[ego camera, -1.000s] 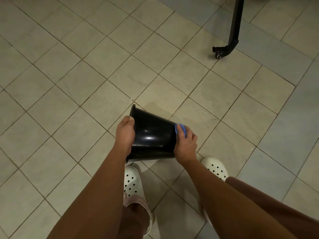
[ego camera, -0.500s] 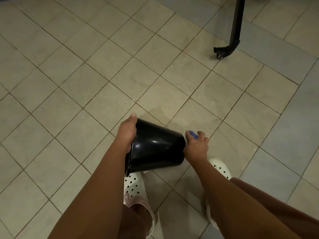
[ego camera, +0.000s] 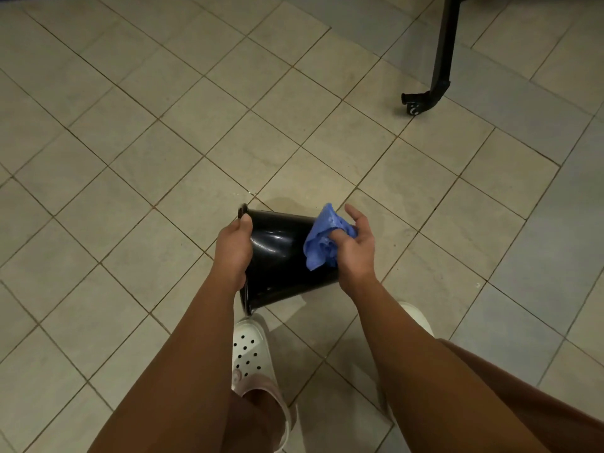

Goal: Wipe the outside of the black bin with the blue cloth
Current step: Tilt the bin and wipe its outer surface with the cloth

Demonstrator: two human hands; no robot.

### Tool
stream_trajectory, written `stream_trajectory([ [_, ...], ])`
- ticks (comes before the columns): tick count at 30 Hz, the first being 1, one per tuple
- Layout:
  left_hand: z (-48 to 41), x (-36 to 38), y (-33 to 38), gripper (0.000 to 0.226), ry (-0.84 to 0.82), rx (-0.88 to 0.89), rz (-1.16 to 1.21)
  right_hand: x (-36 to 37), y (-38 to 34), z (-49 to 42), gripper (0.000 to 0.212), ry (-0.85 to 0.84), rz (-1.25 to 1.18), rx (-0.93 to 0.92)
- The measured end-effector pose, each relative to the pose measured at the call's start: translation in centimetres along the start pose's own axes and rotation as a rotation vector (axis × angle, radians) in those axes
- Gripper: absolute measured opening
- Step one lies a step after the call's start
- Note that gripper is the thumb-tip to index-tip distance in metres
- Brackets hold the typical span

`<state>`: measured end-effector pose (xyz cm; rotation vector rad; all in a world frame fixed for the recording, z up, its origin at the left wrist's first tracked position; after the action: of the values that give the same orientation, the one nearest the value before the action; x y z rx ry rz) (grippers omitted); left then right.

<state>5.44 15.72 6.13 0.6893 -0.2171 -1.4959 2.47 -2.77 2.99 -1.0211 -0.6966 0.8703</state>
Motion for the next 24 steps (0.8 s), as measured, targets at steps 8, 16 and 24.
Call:
stream_trajectory([
  [8,-0.3,0.0,-1.0,0.048,0.005,-0.084,0.068,-1.8,3.1,-0.9,0.041,-0.079,0.589,-0.166],
  [16,-0.1,-0.3,-1.8,0.047,0.006,-0.100,0.073,-1.7,5.3,1.6,0.064,-0.371,0.978,-0.540],
  [24,0.0,0.6,-1.6,0.052,-0.022,-0.100,0.104,-2.9,6.8,2.5,0.057,-0.178,1.059,-0.406],
])
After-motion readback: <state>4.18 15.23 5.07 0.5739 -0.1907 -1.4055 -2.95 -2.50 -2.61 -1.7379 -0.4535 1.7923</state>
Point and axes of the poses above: each hand's wrist, its own z-axis away from the middle knuckle, its own x-axis out of the palm, y = z × x, the point moved 2 cm from there along -z, towards the middle knuckle, and after that the axes turned 10 degrees about -x, right-handed, at the moved point
